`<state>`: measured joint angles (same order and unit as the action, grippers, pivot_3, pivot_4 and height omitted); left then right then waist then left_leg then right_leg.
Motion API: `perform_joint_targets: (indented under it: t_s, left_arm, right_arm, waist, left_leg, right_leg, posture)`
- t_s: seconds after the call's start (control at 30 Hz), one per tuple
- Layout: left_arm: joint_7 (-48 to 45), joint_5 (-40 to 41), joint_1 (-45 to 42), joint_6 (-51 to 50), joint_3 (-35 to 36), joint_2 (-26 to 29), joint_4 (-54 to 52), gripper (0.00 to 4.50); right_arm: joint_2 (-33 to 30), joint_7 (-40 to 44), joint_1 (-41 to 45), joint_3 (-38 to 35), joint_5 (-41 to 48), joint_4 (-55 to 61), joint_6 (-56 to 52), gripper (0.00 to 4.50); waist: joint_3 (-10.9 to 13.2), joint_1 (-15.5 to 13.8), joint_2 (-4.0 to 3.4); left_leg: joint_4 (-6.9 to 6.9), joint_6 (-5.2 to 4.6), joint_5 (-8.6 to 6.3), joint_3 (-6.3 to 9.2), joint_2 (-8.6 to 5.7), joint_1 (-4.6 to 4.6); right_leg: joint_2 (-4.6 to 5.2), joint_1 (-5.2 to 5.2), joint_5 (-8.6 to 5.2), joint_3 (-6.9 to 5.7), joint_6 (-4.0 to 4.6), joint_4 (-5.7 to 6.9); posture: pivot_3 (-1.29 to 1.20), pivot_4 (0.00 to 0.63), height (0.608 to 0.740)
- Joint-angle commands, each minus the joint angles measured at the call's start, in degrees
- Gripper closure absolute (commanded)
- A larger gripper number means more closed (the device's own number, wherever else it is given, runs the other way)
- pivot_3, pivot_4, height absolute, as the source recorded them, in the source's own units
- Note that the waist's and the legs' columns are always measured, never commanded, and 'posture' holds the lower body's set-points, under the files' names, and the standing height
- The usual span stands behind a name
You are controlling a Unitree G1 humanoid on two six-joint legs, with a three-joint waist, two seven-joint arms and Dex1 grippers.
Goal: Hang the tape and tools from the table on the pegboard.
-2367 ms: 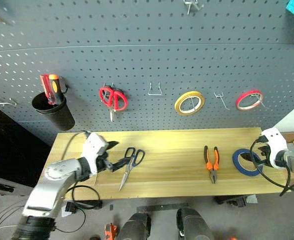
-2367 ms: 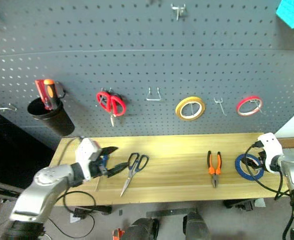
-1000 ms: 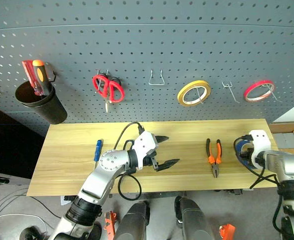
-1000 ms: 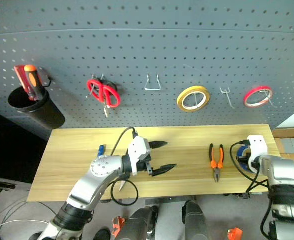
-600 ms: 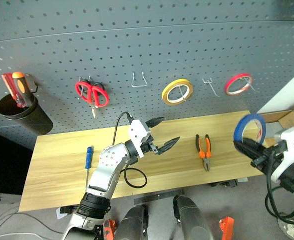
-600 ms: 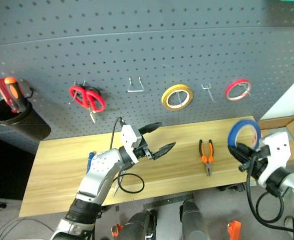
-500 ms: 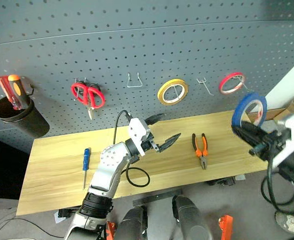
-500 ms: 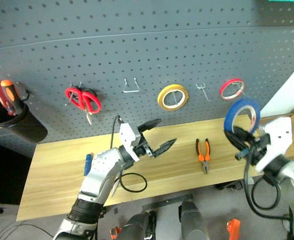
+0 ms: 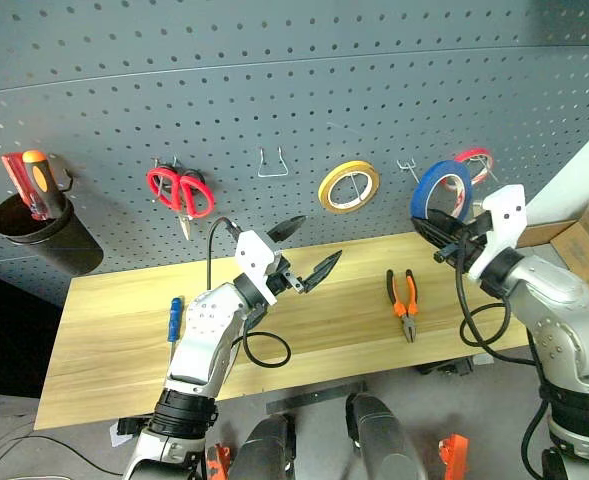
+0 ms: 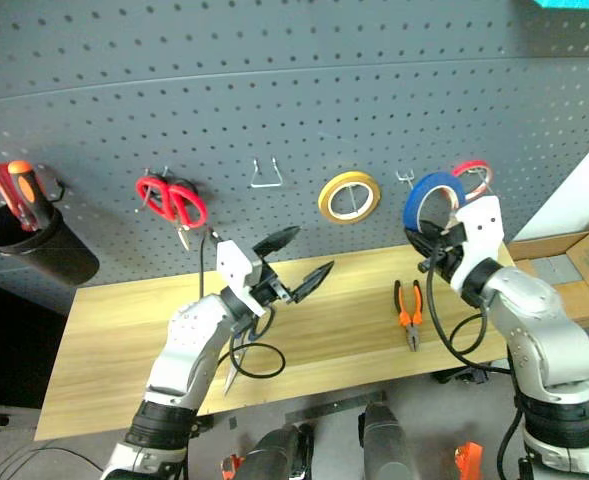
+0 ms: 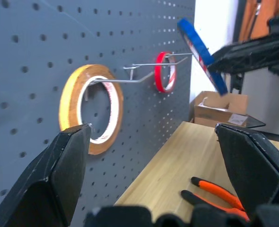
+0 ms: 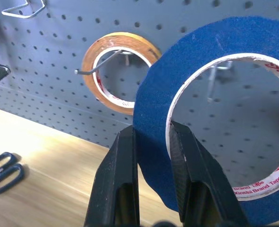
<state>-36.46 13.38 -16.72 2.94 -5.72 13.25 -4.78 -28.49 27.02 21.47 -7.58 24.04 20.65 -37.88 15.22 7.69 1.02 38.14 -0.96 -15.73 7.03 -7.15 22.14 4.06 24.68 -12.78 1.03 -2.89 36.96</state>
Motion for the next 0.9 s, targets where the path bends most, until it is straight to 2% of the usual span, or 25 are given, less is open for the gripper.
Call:
perform_joint_targets:
  t_s: [0.03,0.27,0.33,0.4,0.47,0.6,0.7,0.73,0.8,0.9]
  left_arm:
    - [1.37,-0.54,1.20,0.11,0.48,0.56,-3.95,0.00]
    - [2.77,-0.93,2.13,-0.38,0.79,1.66,-5.33,0.00]
    - [3.01,-1.00,2.07,-0.45,0.81,1.74,-5.37,0.00]
    - [3.24,-1.07,1.94,-0.48,0.76,1.76,-5.31,0.00]
    - [3.46,-1.12,1.81,-0.56,0.60,1.68,-5.29,0.00]
    - [3.55,-1.02,1.63,-0.70,0.23,1.65,-5.31,0.00]
    - [2.99,-1.25,1.70,-1.01,0.01,2.29,-4.56,0.00]
    - [2.37,-1.56,1.91,-1.41,-0.33,2.98,-4.32,0.00]
    - [-1.16,-3.65,3.73,-1.98,-2.62,6.64,-3.20,0.00]
    - [-4.83,-4.90,6.76,-4.76,-5.51,10.89,-3.47,0.00]
  right_arm:
    - [1.09,1.29,3.84,2.28,-2.27,-5.20,5.36,4.15]
    - [4.49,2.16,14.08,5.93,-8.27,-26.02,14.10,4.15]
    - [6.42,0.58,16.66,3.41,-6.64,-30.40,13.70,3.44]
    - [7.14,-0.27,18.30,2.35,-6.54,-33.62,14.21,2.98]
    - [6.91,-0.23,18.38,2.72,-7.80,-34.00,15.56,2.20]
    - [4.87,0.02,14.61,2.17,-6.99,-27.48,11.43,1.08]
    - [-0.07,0.72,9.04,1.96,-6.29,-18.61,3.03,0.09]
    - [-2.05,1.03,6.91,1.47,-5.52,-15.41,-0.73,0.09]
    - [-7.89,5.81,-2.73,-1.72,0.52,-5.28,-9.71,0.09]
    - [-12.10,9.21,-13.60,-5.24,6.90,3.57,-17.29,0.09]
  waist:
    - [-0.29,-0.07,-0.04]
    - [-1.33,-0.23,-0.20]
    - [-1.48,-0.31,-0.19]
    - [-1.54,-0.46,-0.21]
    - [-1.62,-0.95,-0.21]
    - [-1.73,-1.37,-0.21]
    - [-1.77,-2.04,-0.27]
    - [-1.79,-2.33,-0.30]
    - [-1.73,-2.75,-0.32]
    - [-1.66,-2.98,-0.35]
  left_leg:
    - [0.00,0.00,0.00,-0.01,0.00,-0.01]
    - [0.00,0.02,0.02,-0.04,0.01,-0.09]
    - [-0.01,0.02,0.02,-0.03,0.02,-0.09]
    - [0.00,0.02,0.02,-0.03,0.02,-0.09]
    - [0.00,0.02,0.02,-0.03,0.01,-0.09]
    - [-0.01,0.02,0.02,-0.04,0.01,-0.03]
    - [0.02,0.02,0.02,-0.02,0.02,0.23]
    - [0.08,0.02,0.02,-0.03,0.02,0.35]
    - [0.23,0.02,0.02,-0.03,0.01,0.58]
    - [0.26,-0.04,-0.03,0.23,0.09,0.71]
  right_leg:
    - [0.00,0.00,0.00,0.01,0.00,0.02]
    - [-0.02,0.01,0.05,0.02,0.08,0.13]
    - [-0.02,0.02,0.05,0.02,0.08,0.12]
    - [-0.02,0.02,0.06,0.03,0.08,0.13]
    - [-0.02,0.03,0.06,0.04,0.09,0.12]
    - [-0.02,0.12,0.06,0.05,0.09,0.13]
    - [-0.01,0.34,0.06,0.02,0.09,0.14]
    - [-0.01,0.46,0.06,0.03,0.09,0.16]
    - [0.00,0.64,0.06,0.02,0.09,0.23]
    - [-0.02,0.59,0.04,-0.04,0.13,0.09]
  posture:
    - [-0.22,0.171,0.740]
    - [-0.19,0.160,0.740]
    - [-0.19,0.158,0.740]
    - [-0.19,0.158,0.740]
    - [-0.19,0.162,0.740]
    - [-0.19,0.177,0.740]
    - [-0.20,0.196,0.740]
    - [-0.20,0.201,0.740]
    - [-0.21,0.241,0.740]
    - [-0.21,0.274,0.740]
